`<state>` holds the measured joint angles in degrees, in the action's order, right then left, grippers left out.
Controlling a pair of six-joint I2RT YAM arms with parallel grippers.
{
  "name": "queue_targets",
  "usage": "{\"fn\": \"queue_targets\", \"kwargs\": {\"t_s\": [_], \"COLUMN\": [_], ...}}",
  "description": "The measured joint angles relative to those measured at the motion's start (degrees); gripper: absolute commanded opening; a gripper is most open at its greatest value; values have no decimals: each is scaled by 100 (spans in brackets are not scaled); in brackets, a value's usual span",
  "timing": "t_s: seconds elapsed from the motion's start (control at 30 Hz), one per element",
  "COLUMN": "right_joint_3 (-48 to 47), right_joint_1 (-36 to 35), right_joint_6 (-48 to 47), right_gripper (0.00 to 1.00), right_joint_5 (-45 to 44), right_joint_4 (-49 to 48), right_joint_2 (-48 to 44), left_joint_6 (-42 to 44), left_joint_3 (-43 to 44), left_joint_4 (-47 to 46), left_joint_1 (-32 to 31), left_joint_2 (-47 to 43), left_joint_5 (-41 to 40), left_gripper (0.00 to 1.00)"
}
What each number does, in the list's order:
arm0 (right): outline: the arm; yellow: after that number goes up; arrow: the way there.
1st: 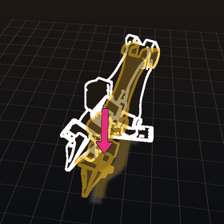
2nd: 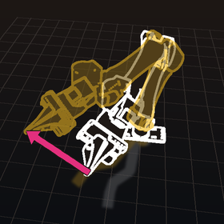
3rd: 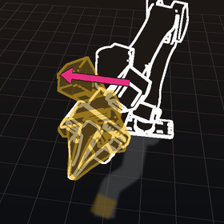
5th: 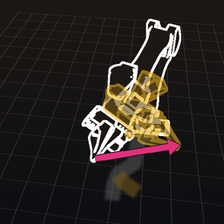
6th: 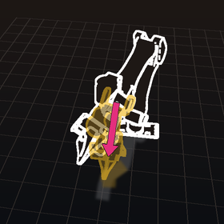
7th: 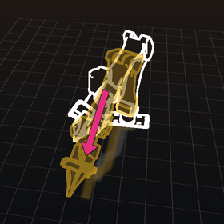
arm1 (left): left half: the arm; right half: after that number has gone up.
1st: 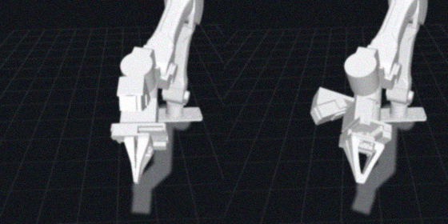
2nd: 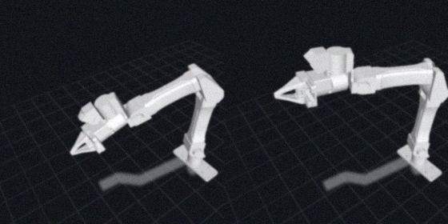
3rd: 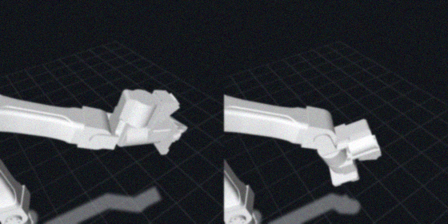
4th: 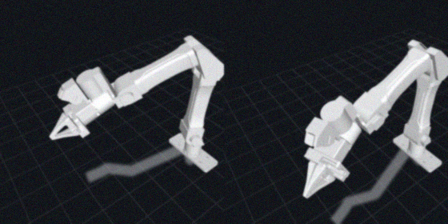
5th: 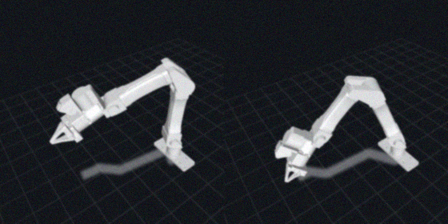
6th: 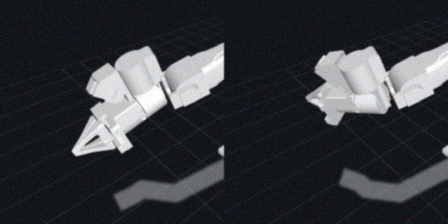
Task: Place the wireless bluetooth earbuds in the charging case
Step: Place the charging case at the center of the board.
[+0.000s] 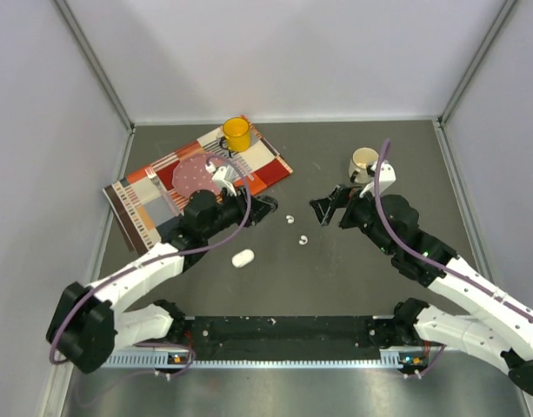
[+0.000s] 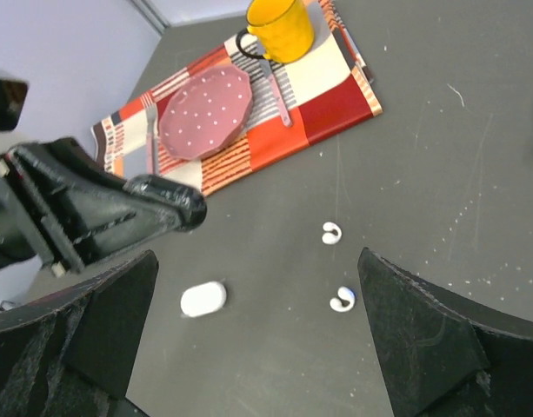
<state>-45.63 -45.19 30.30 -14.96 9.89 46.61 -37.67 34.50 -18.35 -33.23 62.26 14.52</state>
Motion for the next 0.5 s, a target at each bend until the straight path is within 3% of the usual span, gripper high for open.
{"fn": "queue_targets", "kwargs": {"t_s": [0.5], "right_joint_3": [-11], "right_joint_1": [11], "right_joint_6": [-273], "right_gripper": [99], "right_joint_5": [195], "right_joint_4": [621], "right_joint_2": [-2], "left_joint_6": [-1394], "left_joint_3": [1084], "left_joint_4": [-866], "left_joint_1": [455], "left_joint_2": [2988], "left_joint_5": [522], "left_gripper": [3]}}
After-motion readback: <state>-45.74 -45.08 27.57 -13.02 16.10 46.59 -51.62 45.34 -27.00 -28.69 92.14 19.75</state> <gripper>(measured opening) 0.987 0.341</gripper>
